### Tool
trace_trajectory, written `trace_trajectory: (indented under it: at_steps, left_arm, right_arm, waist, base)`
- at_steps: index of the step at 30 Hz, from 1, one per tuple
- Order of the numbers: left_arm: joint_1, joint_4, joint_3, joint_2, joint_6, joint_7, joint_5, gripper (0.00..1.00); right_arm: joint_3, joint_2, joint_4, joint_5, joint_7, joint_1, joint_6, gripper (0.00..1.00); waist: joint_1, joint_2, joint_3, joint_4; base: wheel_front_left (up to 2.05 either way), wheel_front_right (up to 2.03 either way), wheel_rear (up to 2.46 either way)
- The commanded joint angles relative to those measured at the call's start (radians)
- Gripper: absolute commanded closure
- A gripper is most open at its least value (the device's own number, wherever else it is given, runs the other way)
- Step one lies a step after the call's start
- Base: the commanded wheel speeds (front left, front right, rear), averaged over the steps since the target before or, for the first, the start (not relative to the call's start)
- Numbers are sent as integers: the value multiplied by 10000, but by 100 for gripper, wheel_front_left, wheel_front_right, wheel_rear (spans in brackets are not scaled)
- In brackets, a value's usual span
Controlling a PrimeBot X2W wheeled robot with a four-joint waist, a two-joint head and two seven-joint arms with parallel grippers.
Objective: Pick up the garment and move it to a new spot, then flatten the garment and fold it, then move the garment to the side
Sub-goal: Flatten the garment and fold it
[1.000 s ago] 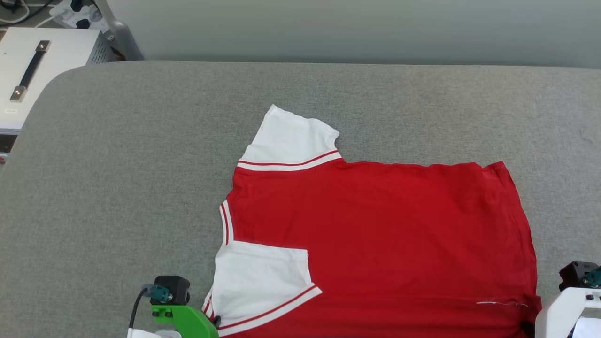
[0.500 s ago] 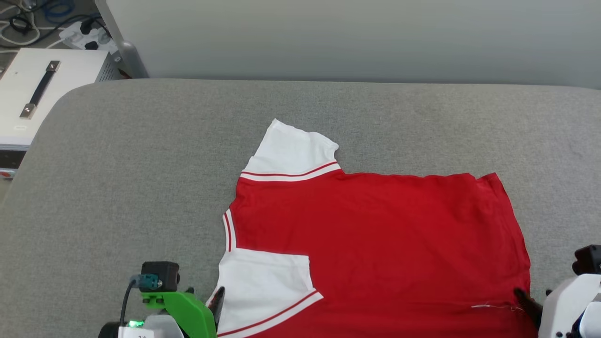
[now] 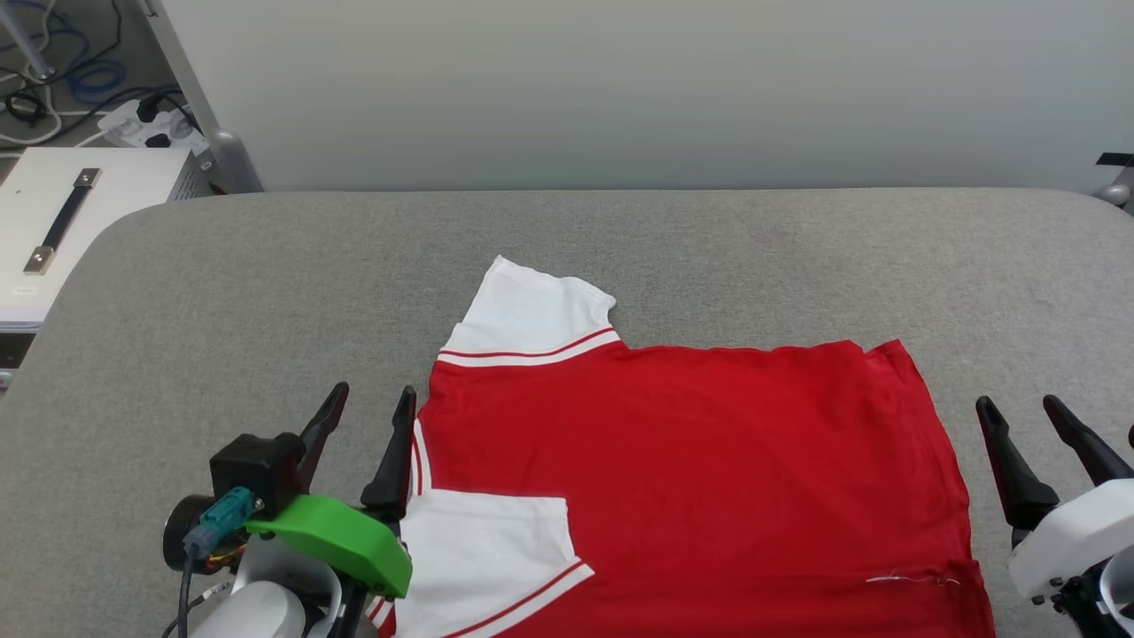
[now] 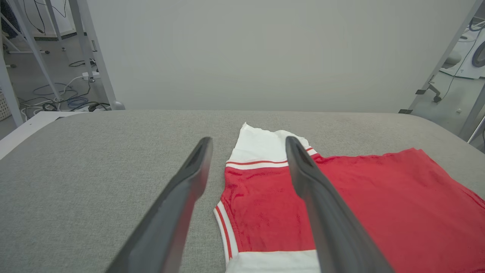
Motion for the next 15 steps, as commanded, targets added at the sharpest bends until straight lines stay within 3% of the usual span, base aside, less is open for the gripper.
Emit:
trace_trajectory:
  at_steps: [1, 11, 12, 14, 15]
  left_arm:
    - [-77, -25, 157, -169, -102, -197, 99, 0]
    - [816, -211, 1755, -1527, -1144, -406, 1732, 0]
    - [1197, -94, 2276, -2020, -1632, -407, 2217, 0]
    - [1335, 44, 2491, -2251, -1927, -408, 2533, 0]
    - [1413, 230, 2807, -2555, -2296, -408, 2847, 0]
  right_arm:
    - [110, 87, -45, -99, -357, 16, -7, 0]
    - [353, 692, 463, -792, -3326, 240, -7, 0]
    - [474, 876, 778, -915, -3796, 309, -7, 0]
    - [543, 928, 997, -938, -3961, 313, -7, 0]
    - [643, 929, 1223, -916, -4110, 240, -7, 0]
  waist:
    - [0, 0, -2, -39]
    - [0, 0, 69, -169]
    - [0, 0, 108, -208]
    - [0, 0, 147, -220]
    - [0, 0, 236, -259]
  base:
    - [0, 0, 0]
    - [0, 0, 0]
    - [0, 0, 0]
    - [0, 0, 0]
    - [0, 0, 0]
